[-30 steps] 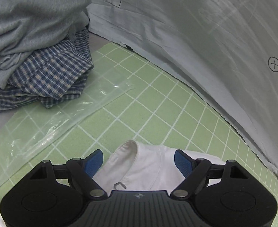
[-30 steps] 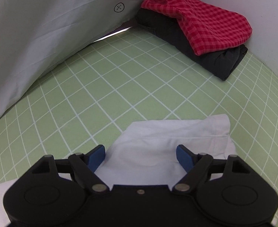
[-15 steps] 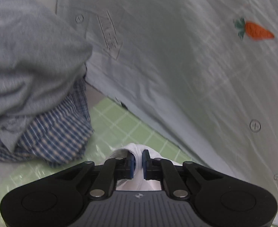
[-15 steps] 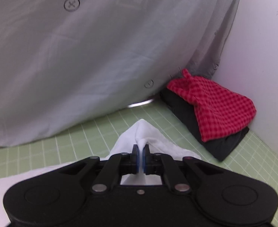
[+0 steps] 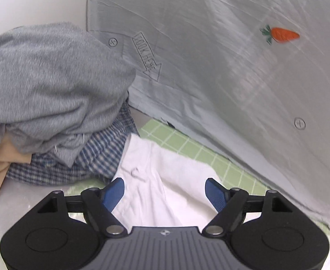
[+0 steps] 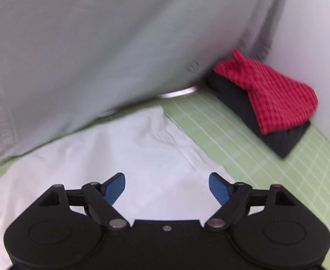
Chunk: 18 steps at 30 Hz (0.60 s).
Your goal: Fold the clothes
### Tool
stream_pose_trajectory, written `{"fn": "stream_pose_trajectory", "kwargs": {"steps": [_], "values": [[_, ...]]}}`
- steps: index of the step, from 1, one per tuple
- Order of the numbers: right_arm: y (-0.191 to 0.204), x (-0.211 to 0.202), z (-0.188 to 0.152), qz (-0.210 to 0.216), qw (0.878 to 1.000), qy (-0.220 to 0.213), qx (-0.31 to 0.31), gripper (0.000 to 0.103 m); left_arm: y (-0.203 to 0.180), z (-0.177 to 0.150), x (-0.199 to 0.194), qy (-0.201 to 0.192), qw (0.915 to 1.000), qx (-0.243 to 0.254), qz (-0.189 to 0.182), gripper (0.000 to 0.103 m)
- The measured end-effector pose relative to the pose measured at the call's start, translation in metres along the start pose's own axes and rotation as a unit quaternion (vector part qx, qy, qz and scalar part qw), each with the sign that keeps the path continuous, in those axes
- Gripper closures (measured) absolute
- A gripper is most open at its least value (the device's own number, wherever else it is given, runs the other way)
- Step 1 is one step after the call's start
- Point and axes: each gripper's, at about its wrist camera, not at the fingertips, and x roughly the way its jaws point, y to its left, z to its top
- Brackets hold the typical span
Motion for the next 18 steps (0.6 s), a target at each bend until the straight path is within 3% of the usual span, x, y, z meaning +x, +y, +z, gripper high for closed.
{"fn": "stream_pose_trajectory", "kwargs": {"steps": [6, 10, 11, 12, 13, 16, 18], "values": [[-0.061, 0.033, -0.046, -0.041, 0.988, 0.065, 0.132, 0.021, -0.016, -0.05, -0.006, 0.056, 0.9984, -0.012, 0.003, 0.023], [-0.066, 0.046, -0.045, -0.042, 0.992, 0.05, 0.108, 0.022, -0.035, -0.061, -0.011, 0.069, 0.9976, 0.005, 0.008, 0.023], [-0.066, 0.046, -0.042, -0.033, 0.994, 0.042, 0.093, 0.034, -0.039, -0.062, -0.012, 0.069, 0.9975, 0.01, 0.01, 0.023], [-0.065, 0.046, -0.039, -0.023, 0.996, 0.036, 0.075, 0.062, -0.044, -0.062, -0.014, 0.069, 0.9974, 0.016, 0.011, 0.023], [-0.063, 0.047, -0.034, -0.005, 0.998, 0.035, 0.05, 0.1, -0.049, -0.062, -0.015, 0.068, 0.9975, 0.018, 0.01, 0.023], [-0.064, 0.044, -0.019, 0.01, 1.0, 0.013, -0.016, 0.101, -0.058, -0.06, -0.026, 0.059, 0.9979, 0.024, 0.003, 0.023], [-0.077, 0.04, -0.007, -0.006, 1.0, -0.017, -0.015, 0.1, -0.061, -0.059, -0.037, 0.052, 0.9981, 0.033, 0.002, 0.023]]}}
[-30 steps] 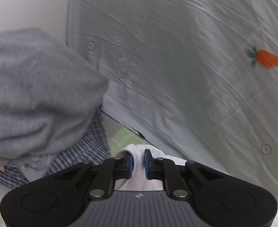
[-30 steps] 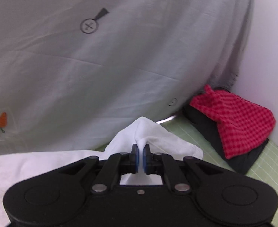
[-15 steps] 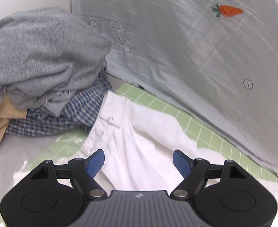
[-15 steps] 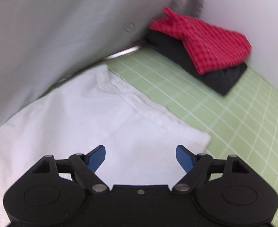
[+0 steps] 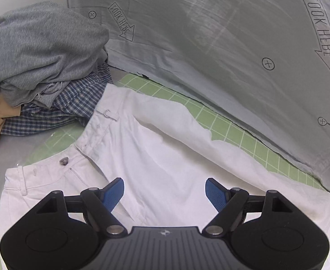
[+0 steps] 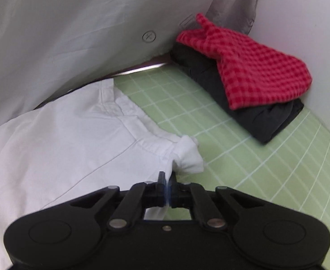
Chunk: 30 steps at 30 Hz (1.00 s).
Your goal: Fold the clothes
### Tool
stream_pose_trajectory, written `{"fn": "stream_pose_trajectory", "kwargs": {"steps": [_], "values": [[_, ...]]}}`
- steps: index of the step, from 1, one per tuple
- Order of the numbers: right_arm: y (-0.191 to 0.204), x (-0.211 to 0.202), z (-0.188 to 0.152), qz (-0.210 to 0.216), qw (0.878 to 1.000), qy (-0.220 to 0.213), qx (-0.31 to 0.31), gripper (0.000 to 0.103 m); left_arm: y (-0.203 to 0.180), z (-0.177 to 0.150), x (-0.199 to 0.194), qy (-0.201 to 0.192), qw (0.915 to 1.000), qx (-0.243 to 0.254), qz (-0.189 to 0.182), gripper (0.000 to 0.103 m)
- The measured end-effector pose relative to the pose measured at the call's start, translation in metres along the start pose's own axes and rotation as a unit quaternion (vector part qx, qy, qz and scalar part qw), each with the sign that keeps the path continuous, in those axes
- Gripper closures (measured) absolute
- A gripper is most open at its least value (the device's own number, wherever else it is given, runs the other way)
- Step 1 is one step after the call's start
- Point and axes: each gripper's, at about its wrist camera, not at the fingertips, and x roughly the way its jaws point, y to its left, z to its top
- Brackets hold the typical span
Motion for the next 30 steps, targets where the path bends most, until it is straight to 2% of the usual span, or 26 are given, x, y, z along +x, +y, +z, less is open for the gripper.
{"fn": "stream_pose_trajectory", "kwargs": {"steps": [2, 3, 4, 5, 6, 7, 9, 12, 15, 18, 21, 26, 27, 28, 30], "values": [[-0.011, -0.004, 0.009, -0.017, 1.0, -0.015, 0.005, 0.093, 0.0, -0.002, -0.012, -0.004, 1.0, 0.002, -0.003, 0.023], [-0.011, -0.008, 0.011, -0.03, 0.999, -0.01, -0.002, 0.073, 0.0, -0.004, -0.018, -0.006, 1.0, 0.0, -0.006, 0.023], [-0.011, -0.011, 0.013, -0.043, 0.999, -0.006, -0.01, 0.058, 0.002, -0.007, -0.023, -0.007, 0.9999, -0.003, -0.01, 0.023], [-0.01, -0.017, 0.012, -0.046, 0.999, -0.003, -0.018, 0.056, 0.004, -0.01, -0.03, -0.008, 0.9998, -0.007, -0.014, 0.023], [-0.006, -0.027, 0.006, -0.027, 0.999, -0.003, -0.028, 0.054, 0.007, -0.015, -0.036, -0.008, 0.9998, -0.011, -0.017, 0.023], [-0.002, -0.039, -0.002, -0.005, 0.999, -0.002, -0.037, 0.046, 0.01, -0.019, -0.041, -0.007, 0.9997, -0.015, -0.018, 0.023], [0.011, -0.064, -0.029, 0.053, 0.997, 0.009, -0.052, 0.036, 0.016, -0.03, -0.053, -0.004, 0.9995, -0.023, -0.019, 0.023], [0.029, -0.096, -0.078, 0.129, 0.988, 0.039, -0.072, 0.034, 0.027, -0.049, -0.073, 0.001, 0.999, -0.035, -0.028, 0.023], [0.046, -0.122, -0.124, 0.198, 0.974, 0.07, -0.089, 0.031, 0.037, -0.067, -0.088, 0.004, 0.9986, -0.034, -0.039, 0.022], [0.06, -0.139, -0.155, 0.229, 0.963, 0.085, -0.116, 0.029, 0.045, -0.081, -0.098, 0.013, 0.9981, -0.035, -0.048, 0.022], [0.074, -0.152, -0.175, 0.231, 0.958, 0.085, -0.149, 0.026, 0.049, -0.094, -0.106, 0.018, 0.9976, -0.037, -0.057, 0.022], [0.081, -0.155, -0.185, 0.245, 0.951, 0.102, -0.158, 0.027, 0.047, -0.103, -0.114, 0.016, 0.9974, -0.029, -0.064, 0.022], [0.082, -0.156, -0.186, 0.242, 0.951, 0.099, -0.167, 0.041, 0.046, -0.104, -0.115, 0.015, 0.9973, -0.028, -0.065, 0.022], [0.082, -0.158, -0.187, 0.236, 0.95, 0.091, -0.184, 0.062, 0.045, -0.104, -0.116, 0.014, 0.9973, -0.029, -0.066, 0.022], [0.075, -0.161, -0.183, 0.231, 0.95, 0.081, -0.195, 0.085, 0.044, -0.105, -0.117, 0.012, 0.9973, -0.029, -0.067, 0.022]]}}
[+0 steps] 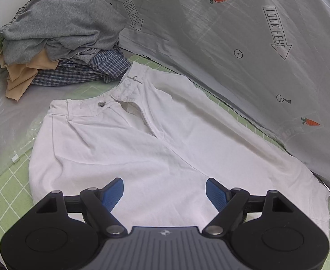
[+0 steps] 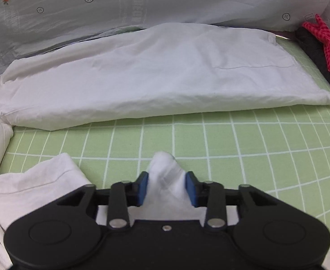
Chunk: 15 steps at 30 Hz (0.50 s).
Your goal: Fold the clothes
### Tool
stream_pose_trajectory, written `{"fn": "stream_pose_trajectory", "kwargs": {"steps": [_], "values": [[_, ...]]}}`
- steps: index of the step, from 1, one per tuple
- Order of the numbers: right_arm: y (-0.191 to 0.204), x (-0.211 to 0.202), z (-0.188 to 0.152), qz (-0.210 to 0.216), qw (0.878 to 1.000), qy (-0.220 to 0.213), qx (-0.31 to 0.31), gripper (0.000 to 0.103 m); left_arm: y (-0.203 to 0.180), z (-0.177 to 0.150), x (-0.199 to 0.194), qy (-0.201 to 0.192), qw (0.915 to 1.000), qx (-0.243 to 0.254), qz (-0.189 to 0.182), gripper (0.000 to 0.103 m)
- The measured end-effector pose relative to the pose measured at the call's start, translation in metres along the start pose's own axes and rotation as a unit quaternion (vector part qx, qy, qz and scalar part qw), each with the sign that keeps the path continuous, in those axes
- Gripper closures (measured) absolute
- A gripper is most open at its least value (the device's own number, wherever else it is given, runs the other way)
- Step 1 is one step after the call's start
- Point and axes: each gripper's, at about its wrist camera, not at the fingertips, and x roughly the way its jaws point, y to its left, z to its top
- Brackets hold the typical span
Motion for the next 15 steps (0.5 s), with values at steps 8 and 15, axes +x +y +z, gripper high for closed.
{"fn": "stream_pose_trajectory", "kwargs": {"steps": [8, 15], "values": [[-0.136, -0.057, 0.043, -0.158, 0.966, -0.129, 0.157, 0.087, 0.004, 0.002, -0.003, -0.007, 0.9998, -0.012, 0.014, 0.022], [-0.194, -0.076, 0.042, -0.219, 0.938, -0.14, 0.229, 0.05, 0.017, 0.002, -0.001, -0.007, 0.9986, -0.036, 0.038, 0.022]]}}
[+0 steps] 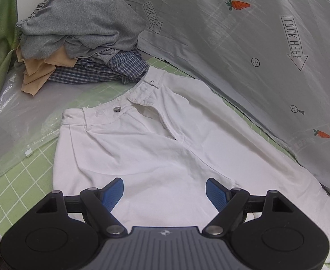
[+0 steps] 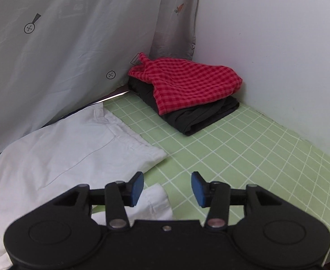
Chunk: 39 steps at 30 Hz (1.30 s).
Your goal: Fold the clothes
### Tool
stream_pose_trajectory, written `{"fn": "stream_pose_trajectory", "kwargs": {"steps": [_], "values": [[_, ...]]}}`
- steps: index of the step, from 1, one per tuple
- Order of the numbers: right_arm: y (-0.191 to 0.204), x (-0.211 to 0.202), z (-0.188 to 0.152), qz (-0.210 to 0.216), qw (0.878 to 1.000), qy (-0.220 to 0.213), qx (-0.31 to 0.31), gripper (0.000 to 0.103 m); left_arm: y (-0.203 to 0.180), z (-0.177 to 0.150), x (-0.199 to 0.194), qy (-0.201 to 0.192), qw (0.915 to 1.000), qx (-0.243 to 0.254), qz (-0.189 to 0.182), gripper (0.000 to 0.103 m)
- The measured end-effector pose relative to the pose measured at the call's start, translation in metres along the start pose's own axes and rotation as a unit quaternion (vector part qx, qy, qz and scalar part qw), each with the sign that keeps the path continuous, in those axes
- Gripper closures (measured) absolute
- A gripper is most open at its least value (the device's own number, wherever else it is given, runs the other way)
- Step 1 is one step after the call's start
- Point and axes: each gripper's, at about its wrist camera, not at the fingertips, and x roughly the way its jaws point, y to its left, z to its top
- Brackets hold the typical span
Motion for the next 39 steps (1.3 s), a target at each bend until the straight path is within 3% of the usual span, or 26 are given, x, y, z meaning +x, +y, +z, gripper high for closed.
{"fn": "stream_pose_trajectory", "kwargs": {"steps": [3, 7, 12, 15, 19, 23, 27, 28, 29, 32, 35, 39], "values": [[-0.001, -0.007, -0.026, 0.023, 0.999, 0.035, 0.013, 0.037, 0.012, 0.0, 0.002, 0.005, 0.9998, -0.015, 0.014, 0.022], [0.019, -0.017, -0.075, 0.039, 0.995, 0.095, -0.018, 0.028, 0.037, 0.001, 0.004, 0.007, 0.9982, -0.043, 0.04, 0.022], [0.047, -0.031, -0.112, 0.057, 0.988, 0.142, 0.006, 0.022, 0.081, 0.01, 0.014, 0.013, 0.9935, -0.096, 0.06, 0.021], [0.07, -0.039, -0.116, 0.077, 0.985, 0.155, -0.015, 0.02, 0.108, 0.018, 0.027, 0.022, 0.9899, -0.121, 0.07, 0.021], [0.098, -0.058, -0.11, 0.064, 0.985, 0.144, -0.077, 0.019, 0.136, 0.032, 0.054, 0.039, 0.9865, -0.137, 0.08, 0.021], [0.11, -0.076, -0.103, 0.052, 0.986, 0.144, -0.072, 0.018, 0.156, 0.049, 0.082, 0.049, 0.9863, -0.137, 0.078, 0.021], [0.12, -0.088, -0.102, 0.032, 0.986, 0.155, -0.048, 0.018, 0.163, 0.065, 0.105, 0.057, 0.9906, -0.104, 0.068, 0.024], [0.123, -0.09, -0.103, 0.025, 0.987, 0.155, -0.041, 0.018, 0.163, 0.067, 0.109, 0.059, 0.992, -0.094, 0.06, 0.027], [0.126, -0.092, -0.103, 0.02, 0.987, 0.155, -0.034, 0.018, 0.162, 0.069, 0.112, 0.062, 0.9931, -0.085, 0.052, 0.039], [0.134, -0.1, -0.105, 0.01, 0.988, 0.152, -0.007, 0.017, 0.165, 0.073, 0.114, 0.065, 0.9947, -0.072, 0.033, 0.095], [0.144, -0.105, -0.111, 0.018, 0.988, 0.156, 0.011, 0.017, 0.173, 0.076, 0.11, 0.057, 0.995, -0.078, 0.024, 0.098], [0.158, -0.106, -0.116, 0.025, 0.986, 0.162, 0.003, 0.018, 0.207, 0.074, 0.093, 0.039, 0.9904, -0.129, 0.031, 0.098]]}}
